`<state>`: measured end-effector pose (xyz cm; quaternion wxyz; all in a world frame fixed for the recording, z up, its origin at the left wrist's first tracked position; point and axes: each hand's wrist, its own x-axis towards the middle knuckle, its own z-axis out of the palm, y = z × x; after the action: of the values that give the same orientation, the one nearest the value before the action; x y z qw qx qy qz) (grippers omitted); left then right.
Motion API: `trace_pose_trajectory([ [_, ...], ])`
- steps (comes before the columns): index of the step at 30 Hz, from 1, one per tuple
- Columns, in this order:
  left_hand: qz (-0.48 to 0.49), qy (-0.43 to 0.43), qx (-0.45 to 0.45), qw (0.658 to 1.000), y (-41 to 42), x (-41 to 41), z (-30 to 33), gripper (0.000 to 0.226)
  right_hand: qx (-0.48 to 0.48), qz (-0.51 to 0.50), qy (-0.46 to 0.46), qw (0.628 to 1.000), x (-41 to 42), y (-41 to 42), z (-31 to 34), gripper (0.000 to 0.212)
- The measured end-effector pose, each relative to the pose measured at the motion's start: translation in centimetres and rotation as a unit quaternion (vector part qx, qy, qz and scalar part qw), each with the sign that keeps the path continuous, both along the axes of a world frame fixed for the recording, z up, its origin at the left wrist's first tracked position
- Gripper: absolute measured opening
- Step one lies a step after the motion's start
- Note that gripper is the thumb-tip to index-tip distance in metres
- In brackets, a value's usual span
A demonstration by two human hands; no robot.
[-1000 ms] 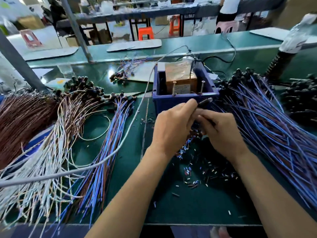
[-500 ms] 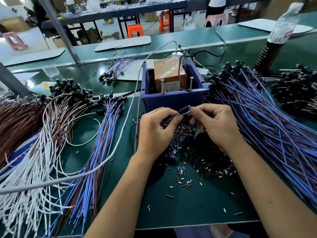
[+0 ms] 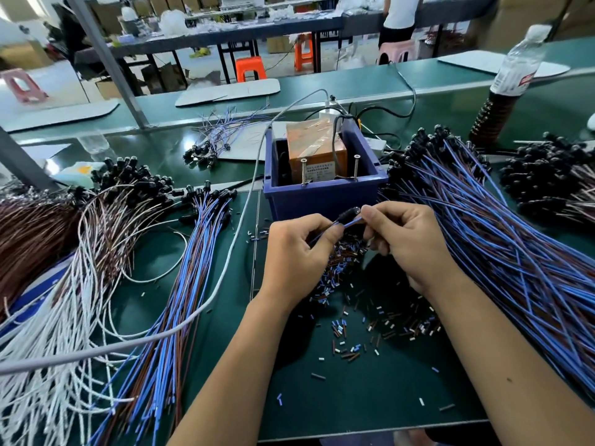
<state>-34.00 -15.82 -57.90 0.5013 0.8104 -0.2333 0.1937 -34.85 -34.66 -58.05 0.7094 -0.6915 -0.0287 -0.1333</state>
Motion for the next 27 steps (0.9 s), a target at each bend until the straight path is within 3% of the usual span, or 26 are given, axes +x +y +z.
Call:
trace_pose_trajectory([
  [3,0.012,0.018,-0.058,0.998,0.5,0.2,-0.1,0.023,0.064,-0.059,-0.004,0.996,0.2,-1.2,0.1,0.024],
  [6,0.014,0.039,-0.121,0.992,0.4,0.1,0.0,0.022,0.018,-0.076,-0.014,0.997,0.1,-1.1,-0.1,0.012],
  [13,-0.03,0.071,-0.132,0.988,-1.0,-0.3,-0.4,0.019,0.033,0.024,-0.038,0.998,-0.5,2.6,-0.3,0.007],
  [17,-0.041,0.072,-0.151,0.985,-1.0,-0.2,-0.3,0.018,0.084,0.026,-0.034,0.996,-0.6,2.5,0.1,0.01],
  [24,-0.077,0.092,-0.17,0.978,-1.2,-0.4,-0.3,0.018,0.077,0.017,-0.048,0.996,-0.6,2.7,0.1,0.005],
  [27,-0.088,0.062,-0.185,0.977,-1.3,-0.5,-0.2,0.015,0.088,0.036,-0.061,0.994,-0.8,2.6,0.3,0.008],
])
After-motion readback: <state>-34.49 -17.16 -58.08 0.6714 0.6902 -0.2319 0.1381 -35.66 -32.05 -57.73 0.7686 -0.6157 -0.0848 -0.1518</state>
